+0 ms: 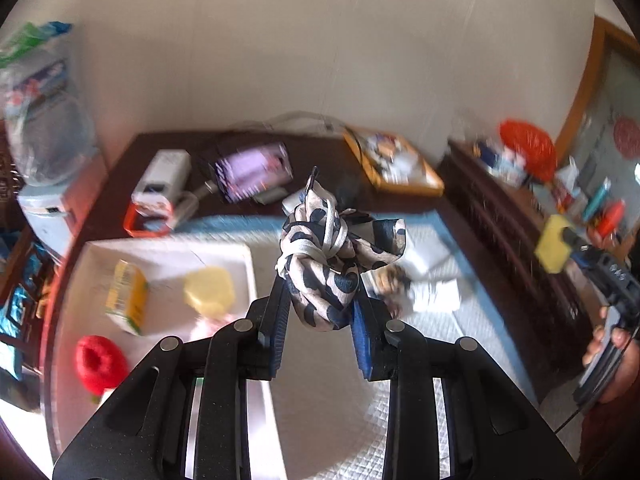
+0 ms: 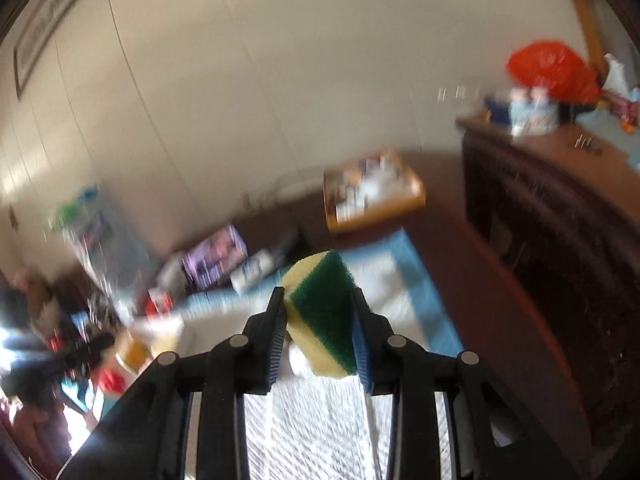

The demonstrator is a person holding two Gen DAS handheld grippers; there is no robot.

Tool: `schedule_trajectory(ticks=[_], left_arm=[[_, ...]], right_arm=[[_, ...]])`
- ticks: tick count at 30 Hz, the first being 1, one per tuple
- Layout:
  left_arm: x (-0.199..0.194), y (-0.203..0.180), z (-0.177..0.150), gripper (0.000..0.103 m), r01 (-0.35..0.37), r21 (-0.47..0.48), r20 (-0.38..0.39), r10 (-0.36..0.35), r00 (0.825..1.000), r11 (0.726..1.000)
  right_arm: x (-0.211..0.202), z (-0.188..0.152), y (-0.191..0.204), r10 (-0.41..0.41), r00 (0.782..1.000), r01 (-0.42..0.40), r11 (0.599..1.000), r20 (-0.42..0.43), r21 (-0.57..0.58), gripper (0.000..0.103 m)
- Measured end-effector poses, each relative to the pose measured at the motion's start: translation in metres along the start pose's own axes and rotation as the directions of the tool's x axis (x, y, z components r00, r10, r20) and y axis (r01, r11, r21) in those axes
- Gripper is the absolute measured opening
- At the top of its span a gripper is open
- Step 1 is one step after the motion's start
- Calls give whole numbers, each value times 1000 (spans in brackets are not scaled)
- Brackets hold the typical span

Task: Organize soft objects
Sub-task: 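Carry the patterned cloth and green-yellow sponge over the white box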

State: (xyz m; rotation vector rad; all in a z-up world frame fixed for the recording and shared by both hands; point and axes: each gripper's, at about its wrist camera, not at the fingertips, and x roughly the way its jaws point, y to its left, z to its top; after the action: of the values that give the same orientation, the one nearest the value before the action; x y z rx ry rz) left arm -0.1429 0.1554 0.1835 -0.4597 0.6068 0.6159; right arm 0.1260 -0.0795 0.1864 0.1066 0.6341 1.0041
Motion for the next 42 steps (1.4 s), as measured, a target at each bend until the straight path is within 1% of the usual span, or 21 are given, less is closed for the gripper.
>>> schedule_trajectory(ticks=[4, 6, 8, 14, 19, 31, 42], left_arm=[[-38, 17, 13, 28, -30, -28, 87, 32, 996, 999], [-50, 26, 16, 28, -39, -42, 116, 43, 992, 998], [-58, 33, 17, 28, -52, -55, 137, 59, 989, 997], [-71, 51, 11, 28, -67, -82, 146, 78, 986, 994], [-77, 60, 4, 28, -82, -101, 148, 97, 984, 991], [-89, 75, -2, 28, -97, -126, 161, 117, 980, 987], [-94, 92, -5, 28, -109, -145, 157, 132, 979, 983]], right_arm=[[-34, 25, 16, 34, 992, -33, 999, 124, -12, 30], [-41, 30, 25, 56, 986, -53, 998, 156, -24, 30], [-43, 33, 33, 79, 983, -73, 997, 168, -39, 30], [-31, 25, 50, 125, 982, -118, 992, 141, -53, 30], [-32, 22, 59, 151, 980, -143, 987, 126, -69, 30], [-25, 20, 79, 198, 975, -189, 977, 101, -95, 30], [-14, 13, 103, 231, 971, -223, 968, 62, -112, 30]])
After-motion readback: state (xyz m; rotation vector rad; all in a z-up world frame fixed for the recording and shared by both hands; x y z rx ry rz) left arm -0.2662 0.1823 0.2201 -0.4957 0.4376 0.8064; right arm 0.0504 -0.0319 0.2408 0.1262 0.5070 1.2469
